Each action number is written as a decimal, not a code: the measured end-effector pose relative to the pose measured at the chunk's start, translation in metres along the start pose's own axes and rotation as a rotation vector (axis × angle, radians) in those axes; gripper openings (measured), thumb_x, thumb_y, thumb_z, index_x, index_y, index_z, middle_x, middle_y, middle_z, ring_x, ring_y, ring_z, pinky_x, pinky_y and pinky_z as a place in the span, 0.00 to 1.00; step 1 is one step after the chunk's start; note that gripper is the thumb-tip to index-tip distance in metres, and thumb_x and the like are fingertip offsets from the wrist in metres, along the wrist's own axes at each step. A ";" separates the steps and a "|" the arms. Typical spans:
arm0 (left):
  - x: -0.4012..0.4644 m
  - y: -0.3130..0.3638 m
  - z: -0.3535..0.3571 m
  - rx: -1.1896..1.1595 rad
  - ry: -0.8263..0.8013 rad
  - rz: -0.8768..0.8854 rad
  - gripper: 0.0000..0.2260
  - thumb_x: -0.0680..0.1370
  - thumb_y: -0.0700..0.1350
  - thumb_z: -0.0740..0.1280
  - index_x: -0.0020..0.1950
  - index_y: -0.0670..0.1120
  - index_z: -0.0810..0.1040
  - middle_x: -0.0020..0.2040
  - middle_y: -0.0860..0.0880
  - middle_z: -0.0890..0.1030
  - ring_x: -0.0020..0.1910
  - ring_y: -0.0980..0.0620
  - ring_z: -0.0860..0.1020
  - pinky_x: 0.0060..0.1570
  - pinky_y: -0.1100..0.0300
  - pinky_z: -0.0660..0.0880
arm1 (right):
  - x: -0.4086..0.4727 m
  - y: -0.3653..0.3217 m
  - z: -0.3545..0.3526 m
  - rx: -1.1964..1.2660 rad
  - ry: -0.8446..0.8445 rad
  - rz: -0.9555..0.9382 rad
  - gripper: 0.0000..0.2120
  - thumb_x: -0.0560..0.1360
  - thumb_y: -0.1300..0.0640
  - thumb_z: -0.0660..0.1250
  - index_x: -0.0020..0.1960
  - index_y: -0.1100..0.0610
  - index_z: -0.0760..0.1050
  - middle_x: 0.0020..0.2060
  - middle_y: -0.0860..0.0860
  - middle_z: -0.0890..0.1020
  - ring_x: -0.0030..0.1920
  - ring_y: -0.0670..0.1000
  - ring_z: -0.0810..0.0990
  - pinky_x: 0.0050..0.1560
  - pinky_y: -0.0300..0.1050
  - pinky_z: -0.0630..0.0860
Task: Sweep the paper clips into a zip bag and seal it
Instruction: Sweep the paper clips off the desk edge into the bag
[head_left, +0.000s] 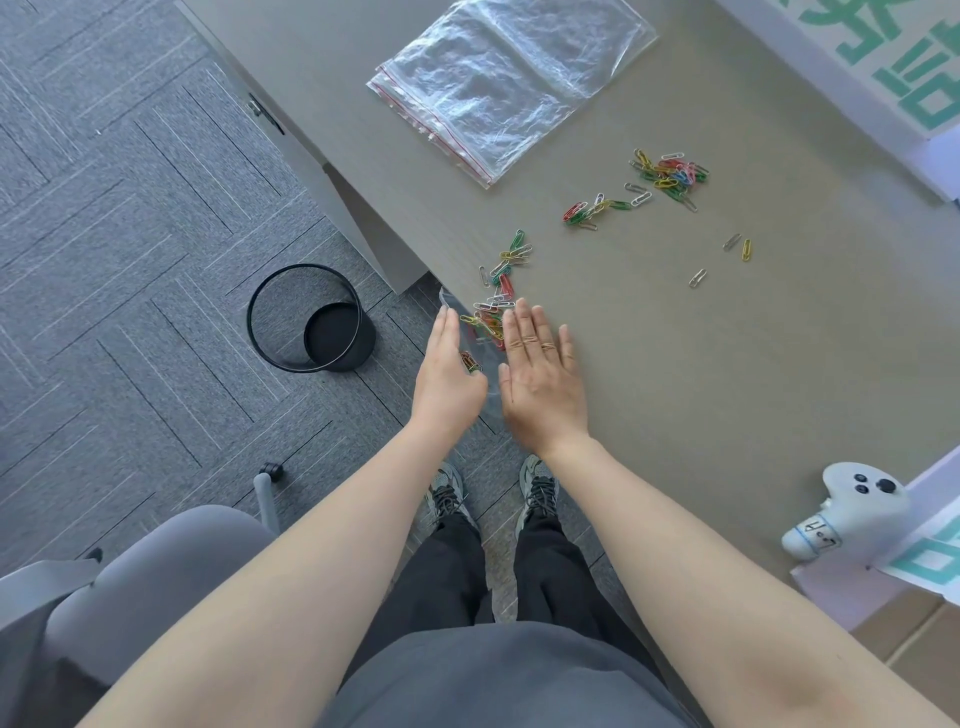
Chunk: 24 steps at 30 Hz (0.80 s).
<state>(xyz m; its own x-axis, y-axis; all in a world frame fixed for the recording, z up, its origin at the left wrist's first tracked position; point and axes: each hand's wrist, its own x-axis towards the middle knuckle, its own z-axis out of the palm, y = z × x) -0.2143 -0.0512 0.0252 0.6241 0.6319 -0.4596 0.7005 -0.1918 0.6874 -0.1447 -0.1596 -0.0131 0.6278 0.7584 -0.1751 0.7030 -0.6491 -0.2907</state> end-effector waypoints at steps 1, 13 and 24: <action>0.000 0.000 0.000 -0.003 -0.001 0.000 0.35 0.73 0.33 0.62 0.78 0.45 0.53 0.79 0.52 0.53 0.75 0.58 0.54 0.63 0.73 0.51 | 0.000 -0.003 0.001 0.000 0.001 -0.016 0.28 0.80 0.51 0.46 0.78 0.58 0.48 0.78 0.52 0.49 0.78 0.51 0.45 0.76 0.56 0.42; -0.003 -0.003 -0.008 -0.053 0.004 -0.019 0.36 0.73 0.32 0.60 0.78 0.48 0.52 0.78 0.55 0.52 0.75 0.59 0.55 0.60 0.73 0.55 | 0.033 0.000 -0.025 0.282 0.123 -0.019 0.27 0.78 0.61 0.50 0.77 0.61 0.55 0.77 0.57 0.56 0.77 0.55 0.51 0.77 0.53 0.47; 0.004 -0.004 -0.010 -0.061 -0.004 -0.035 0.36 0.73 0.32 0.59 0.79 0.49 0.51 0.78 0.56 0.51 0.75 0.61 0.53 0.58 0.74 0.55 | 0.102 0.024 -0.039 0.087 -0.052 -0.069 0.29 0.78 0.54 0.49 0.78 0.59 0.51 0.78 0.55 0.50 0.78 0.54 0.47 0.75 0.49 0.40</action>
<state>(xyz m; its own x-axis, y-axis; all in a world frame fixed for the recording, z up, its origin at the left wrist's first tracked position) -0.2182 -0.0404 0.0262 0.6013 0.6340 -0.4863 0.6994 -0.1232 0.7040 -0.0509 -0.0996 -0.0013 0.5591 0.8046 -0.2000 0.7110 -0.5894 -0.3835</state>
